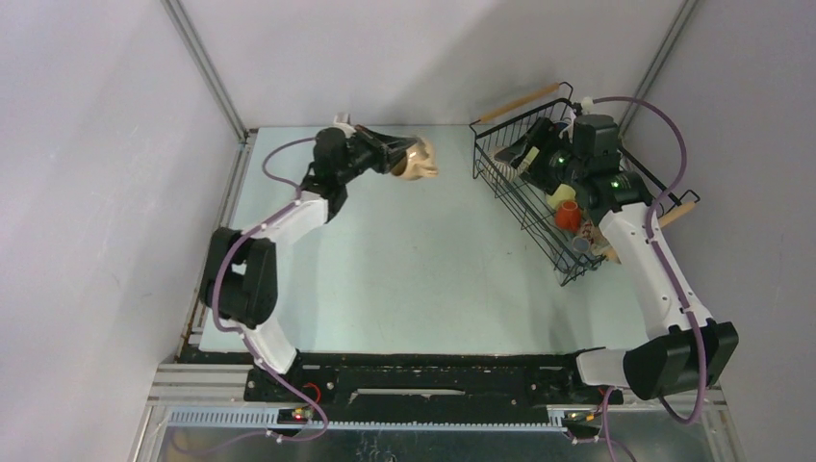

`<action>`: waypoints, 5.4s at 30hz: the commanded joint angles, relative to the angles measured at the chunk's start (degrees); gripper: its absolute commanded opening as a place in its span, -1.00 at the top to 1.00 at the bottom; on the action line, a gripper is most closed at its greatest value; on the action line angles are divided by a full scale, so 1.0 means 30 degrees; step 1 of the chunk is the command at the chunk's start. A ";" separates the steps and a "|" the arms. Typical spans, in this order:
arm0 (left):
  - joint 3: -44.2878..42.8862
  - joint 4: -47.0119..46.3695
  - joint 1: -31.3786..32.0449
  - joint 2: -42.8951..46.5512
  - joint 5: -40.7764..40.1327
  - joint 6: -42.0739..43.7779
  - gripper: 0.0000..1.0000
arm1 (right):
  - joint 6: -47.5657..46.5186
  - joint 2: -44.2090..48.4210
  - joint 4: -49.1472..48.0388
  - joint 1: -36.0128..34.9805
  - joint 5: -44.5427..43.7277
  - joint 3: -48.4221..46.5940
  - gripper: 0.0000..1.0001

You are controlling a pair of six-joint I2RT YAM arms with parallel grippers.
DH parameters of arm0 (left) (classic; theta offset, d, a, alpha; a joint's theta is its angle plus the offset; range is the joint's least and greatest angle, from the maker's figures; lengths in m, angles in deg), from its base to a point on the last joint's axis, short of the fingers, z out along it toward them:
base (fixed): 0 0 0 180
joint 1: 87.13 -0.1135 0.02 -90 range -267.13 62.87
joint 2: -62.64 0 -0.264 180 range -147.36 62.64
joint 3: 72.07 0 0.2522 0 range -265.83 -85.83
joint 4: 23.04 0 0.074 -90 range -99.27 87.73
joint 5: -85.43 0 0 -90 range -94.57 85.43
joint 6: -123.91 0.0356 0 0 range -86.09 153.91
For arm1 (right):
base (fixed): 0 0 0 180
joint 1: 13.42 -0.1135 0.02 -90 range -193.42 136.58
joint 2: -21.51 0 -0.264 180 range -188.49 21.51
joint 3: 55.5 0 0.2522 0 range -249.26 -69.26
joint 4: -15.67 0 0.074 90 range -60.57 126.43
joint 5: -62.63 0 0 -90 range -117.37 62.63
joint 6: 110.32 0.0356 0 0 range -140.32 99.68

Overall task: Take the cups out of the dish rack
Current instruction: Place the cup at the center of the board, then unload the cup from the dish rack.

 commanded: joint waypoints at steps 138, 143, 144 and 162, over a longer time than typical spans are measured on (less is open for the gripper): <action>0.2906 1.9178 0.4661 1.1863 -0.3324 2.3819 -1.00 | -0.3711 -0.2639 0.7436 0.3250 -1.0881 0.2423 -0.62; 0.2964 1.9184 0.4658 1.1826 -0.3323 2.3819 -1.00 | -0.3730 -0.3032 0.7391 0.3273 -1.1315 0.2704 -0.62; 0.2944 1.9182 0.4661 1.1832 -0.3345 2.3819 -1.00 | -0.3733 -0.3065 0.7381 0.3273 -1.1417 0.2739 -0.62; 0.3008 1.9173 0.4720 1.1503 -0.3207 2.3790 -1.00 | -0.3726 -0.3403 0.6985 0.3398 -1.1232 0.3786 -0.62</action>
